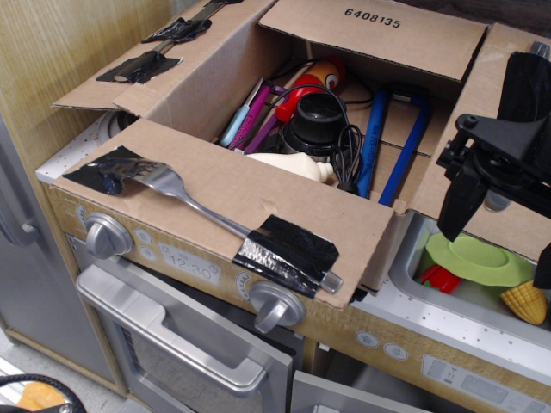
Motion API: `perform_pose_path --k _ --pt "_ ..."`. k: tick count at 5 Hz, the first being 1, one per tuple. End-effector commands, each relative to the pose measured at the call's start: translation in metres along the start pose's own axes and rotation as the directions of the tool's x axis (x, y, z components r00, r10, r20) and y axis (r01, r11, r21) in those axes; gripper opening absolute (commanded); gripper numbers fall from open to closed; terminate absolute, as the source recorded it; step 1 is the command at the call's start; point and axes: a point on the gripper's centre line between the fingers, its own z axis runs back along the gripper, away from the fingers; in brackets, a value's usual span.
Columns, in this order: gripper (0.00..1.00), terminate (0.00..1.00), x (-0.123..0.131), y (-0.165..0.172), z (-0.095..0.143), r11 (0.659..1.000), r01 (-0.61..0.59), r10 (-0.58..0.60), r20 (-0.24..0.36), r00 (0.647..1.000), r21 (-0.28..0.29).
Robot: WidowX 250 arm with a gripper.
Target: Close large4fbox flaps
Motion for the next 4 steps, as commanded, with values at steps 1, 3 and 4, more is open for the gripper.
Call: perform_pose_path --k 1,3,4 --pt "1.0 0.0 0.0 0.0 0.0 1.0 0.0 0.0 0.0 1.0 0.0" --pt "1.0 0.0 -0.016 -0.013 -0.025 0.995 -0.097 0.097 0.015 0.995 0.018" --pt "1.0 0.0 -0.021 -0.01 -0.043 0.994 -0.106 0.104 0.051 0.993 0.041"
